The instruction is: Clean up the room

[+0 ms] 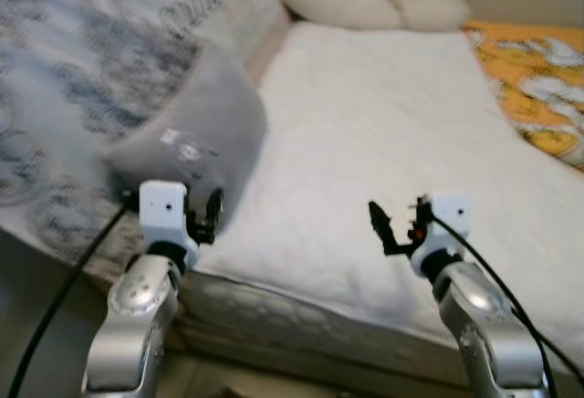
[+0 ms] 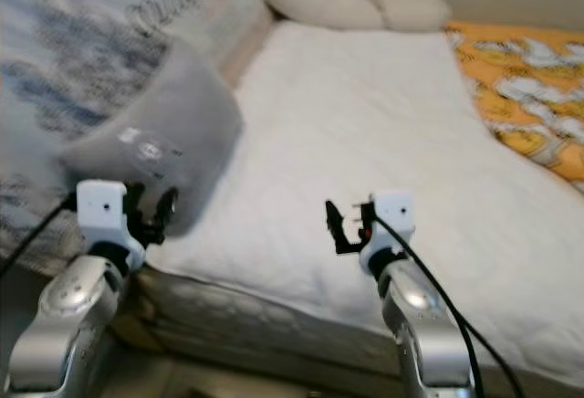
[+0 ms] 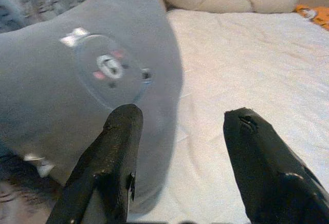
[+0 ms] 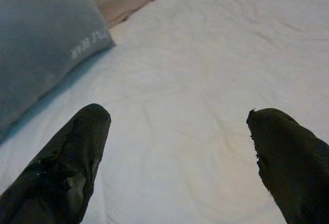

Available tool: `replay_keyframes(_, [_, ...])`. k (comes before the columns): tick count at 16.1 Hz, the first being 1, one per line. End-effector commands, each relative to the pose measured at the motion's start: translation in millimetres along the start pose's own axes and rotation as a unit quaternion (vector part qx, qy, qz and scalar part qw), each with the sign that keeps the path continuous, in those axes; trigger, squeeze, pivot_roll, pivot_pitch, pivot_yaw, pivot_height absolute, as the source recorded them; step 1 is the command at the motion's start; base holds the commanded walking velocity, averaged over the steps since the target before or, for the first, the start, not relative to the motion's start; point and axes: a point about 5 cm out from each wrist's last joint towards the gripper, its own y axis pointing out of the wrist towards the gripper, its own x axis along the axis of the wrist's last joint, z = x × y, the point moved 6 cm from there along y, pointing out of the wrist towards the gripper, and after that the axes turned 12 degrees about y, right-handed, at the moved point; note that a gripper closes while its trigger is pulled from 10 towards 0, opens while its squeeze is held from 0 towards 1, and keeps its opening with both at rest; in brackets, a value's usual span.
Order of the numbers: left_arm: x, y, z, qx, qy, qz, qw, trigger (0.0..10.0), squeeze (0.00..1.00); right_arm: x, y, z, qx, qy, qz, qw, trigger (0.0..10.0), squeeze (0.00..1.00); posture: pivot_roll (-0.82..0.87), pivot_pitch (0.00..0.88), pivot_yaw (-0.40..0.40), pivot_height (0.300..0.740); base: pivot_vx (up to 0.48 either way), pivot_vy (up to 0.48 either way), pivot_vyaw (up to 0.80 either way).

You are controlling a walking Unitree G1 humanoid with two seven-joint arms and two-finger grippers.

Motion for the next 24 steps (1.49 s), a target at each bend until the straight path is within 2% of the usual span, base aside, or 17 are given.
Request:
replay_keyframes(1, [-7, -3.0, 3.2, 0.009, 0.011, 0.019, 1.000, 10.0, 0.04, 6, 0.0, 9.1, 0.012, -0.006, -0.008, 1.000, 10.0, 0.00, -0.06, 0.009, 0.022, 0.740, 0.000, -0.454, 0.00])
replay_keyframes(5, [-9, -4.6, 5.2, 0.018, 0.013, 0.027, 0.999, 10.0, 0.04, 3, 0.6, 4.2, -0.002, -0.011, 0.003, 1.000, 10.0, 0.00, -0.06, 0.011, 0.016, 0.740, 0.000, -0.453, 0.00])
replay_keyframes(6, [-10, -4.8, 8.6, 0.029, -0.009, 0.030, 0.999, 10.0, 0.05, 3, 1.2, -1.1, -0.020, -0.026, 0.006, 0.999, 10.0, 0.00, -0.06, 0.013, 0.018, 0.740, 0.000, -0.454, 0.00])
replay_keyframes(10, [-11, -5.0, 13.0, 0.035, -0.005, 0.035, 0.999, 10.0, 0.05, 9, 3.1, -6.8, -0.029, -0.021, -0.008, 0.999, 10.0, 0.00, -0.06, 0.016, 0.019, 0.740, 0.000, -0.456, 0.00])
replay_keyframes(12, [-13, -6.1, 17.1, 0.042, 0.015, 0.040, 0.998, 10.0, 0.05, 14, 5.4, -16.4, -0.057, -0.027, -0.018, 0.998, 10.0, 0.00, -0.04, 0.023, 0.009, 0.740, 0.000, -0.450, 0.00])
replay_keyframes(14, [-13, -6.4, 18.5, 0.041, 0.020, 0.039, 0.998, 10.0, 0.04, 9, 6.5, -21.5, -0.071, -0.022, 0.000, 0.997, 10.0, 0.00, -0.04, 0.025, 0.005, 0.740, 0.000, -0.450, 0.00])
replay_keyframes(15, [-12, -6.2, 19.6, 0.041, 0.022, 0.039, 0.998, 10.0, 0.05, 12, 7.4, -23.0, -0.078, -0.023, -0.016, 0.997, 10.0, 0.00, -0.04, 0.026, 0.006, 0.740, 0.000, -0.450, 0.00])
replay_keyframes(16, [-11, -5.5, 20.9, 0.042, 0.022, 0.038, 0.998, 10.0, 0.04, 17, 9.4, -21.2, -0.074, -0.022, -0.034, 0.996, 10.0, 0.00, -0.04, 0.028, 0.006, 0.740, 0.000, -0.450, 0.00])
replay_keyframes(20, [-12, -5.0, 20.5, 0.039, 0.022, 0.039, 0.998, 10.0, 0.04, 15, 12.2, -20.0, -0.069, -0.025, -0.020, 0.997, 10.0, 0.00, -0.04, 0.028, 0.003, 0.740, 0.000, -0.451, 0.00])
replay_keyframes(21, [-11, -4.8, 20.3, 0.039, 0.021, 0.039, 0.998, 10.0, 0.04, 13, 12.6, -11.8, -0.033, -0.022, -0.012, 0.999, 10.0, 0.00, -0.04, 0.026, -0.001, 0.740, 0.000, -0.450, 0.00])
replay_keyframes(24, [-10, -3.8, 20.1, 0.037, 0.022, 0.038, 0.998, 10.0, 0.04, 13, 12.9, -5.6, -0.014, -0.020, -0.014, 1.000, 10.0, 0.00, -0.04, 0.026, -0.001, 0.740, 0.000, -0.445, 0.00])
